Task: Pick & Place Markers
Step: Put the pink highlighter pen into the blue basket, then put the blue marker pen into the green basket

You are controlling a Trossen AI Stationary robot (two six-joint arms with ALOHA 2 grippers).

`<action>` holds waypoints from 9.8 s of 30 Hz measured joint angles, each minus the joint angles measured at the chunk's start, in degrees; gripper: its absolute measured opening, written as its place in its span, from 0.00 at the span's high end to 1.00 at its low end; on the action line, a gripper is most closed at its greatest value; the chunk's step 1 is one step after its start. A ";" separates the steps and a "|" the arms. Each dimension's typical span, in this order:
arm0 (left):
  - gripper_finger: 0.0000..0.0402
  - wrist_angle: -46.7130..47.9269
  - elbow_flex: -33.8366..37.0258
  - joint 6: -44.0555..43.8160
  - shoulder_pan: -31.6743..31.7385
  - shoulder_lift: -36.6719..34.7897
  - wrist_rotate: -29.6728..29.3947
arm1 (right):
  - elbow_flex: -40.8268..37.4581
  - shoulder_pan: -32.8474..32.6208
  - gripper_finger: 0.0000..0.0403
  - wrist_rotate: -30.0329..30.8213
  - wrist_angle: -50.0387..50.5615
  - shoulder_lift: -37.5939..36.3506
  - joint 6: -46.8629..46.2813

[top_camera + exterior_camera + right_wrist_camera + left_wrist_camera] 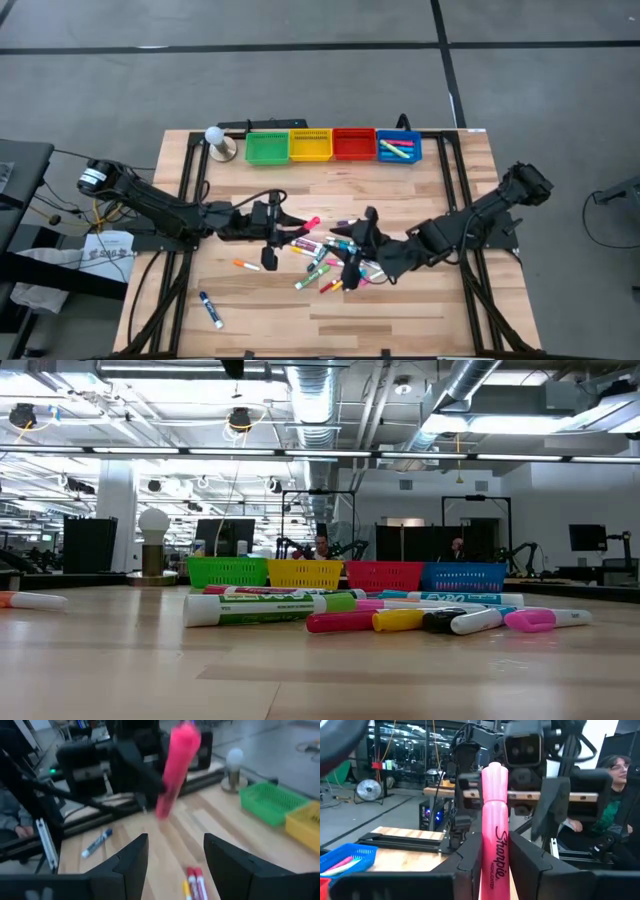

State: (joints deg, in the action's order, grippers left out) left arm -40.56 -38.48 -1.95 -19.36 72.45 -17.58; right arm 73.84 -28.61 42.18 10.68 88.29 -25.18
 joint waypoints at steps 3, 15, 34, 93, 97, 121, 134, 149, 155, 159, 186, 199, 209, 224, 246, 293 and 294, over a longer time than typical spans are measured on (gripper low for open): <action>0.80 0.02 0.00 -0.07 -0.26 0.06 0.04 | 0.00 1.06 0.55 -0.06 -1.45 0.00 2.09; 0.80 -0.24 0.00 -0.07 -0.26 0.06 0.02 | 0.00 4.15 0.55 -3.85 -1.13 0.00 2.25; 0.79 -3.53 -0.02 -0.53 -0.25 5.31 1.73 | 0.00 7.41 0.55 -10.49 -9.71 0.00 7.65; 0.35 16.87 -0.04 1.49 1.14 -7.27 1.29 | 0.00 12.08 0.87 -17.75 -1.98 0.22 3.64; 0.36 24.43 -0.04 0.32 0.78 -12.31 1.30 | 0.00 14.49 0.87 -16.60 5.58 0.21 1.05; 0.46 45.77 -0.02 2.81 -0.11 -23.37 -16.38 | -0.02 51.69 0.87 -16.53 33.34 -0.13 11.74; 0.47 45.75 -0.02 3.02 5.20 -23.35 -21.45 | -0.02 68.08 0.87 -18.25 38.73 0.50 25.84; 0.47 45.75 -0.02 1.03 6.30 -23.33 -21.40 | 0.00 70.23 0.85 -17.27 43.12 11.12 28.25; 0.47 45.74 0.00 -0.05 6.27 -23.33 -21.40 | 0.00 69.96 0.73 -16.72 44.59 13.35 28.20; 0.47 45.72 0.00 -0.48 6.27 -23.33 -21.01 | 0.00 69.76 0.67 -16.69 44.05 13.18 28.18; 0.47 59.06 0.02 -15.24 6.25 -23.31 -4.46 | 0.02 57.13 0.56 -17.23 35.68 2.35 15.92; 0.47 75.26 0.02 -27.42 1.46 -23.31 6.98 | 0.02 43.11 0.55 -19.78 29.65 2.01 14.93; 0.47 82.05 0.02 -27.07 -5.84 -23.31 14.13 | 0.00 33.06 0.58 -19.89 27.58 1.79 14.63; 0.47 85.70 0.02 -22.28 -16.96 -16.99 14.69 | 0.02 23.53 0.58 -19.85 26.97 1.79 11.88; 0.47 84.99 0.02 -21.13 -26.09 -3.33 18.22 | 0.00 20.33 0.58 -21.12 26.75 1.79 9.98; 0.47 71.94 0.00 -23.82 -46.40 11.48 13.76 | 0.00 20.59 0.58 -22.67 26.73 1.86 8.56; 0.47 71.86 0.00 -23.81 -46.40 12.00 12.72 | 0.00 20.59 0.58 -22.67 26.73 1.86 8.56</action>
State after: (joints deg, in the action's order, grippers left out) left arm 31.30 -38.48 -25.76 -65.76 84.45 -4.87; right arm 73.85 -8.01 19.51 37.41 90.15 -16.62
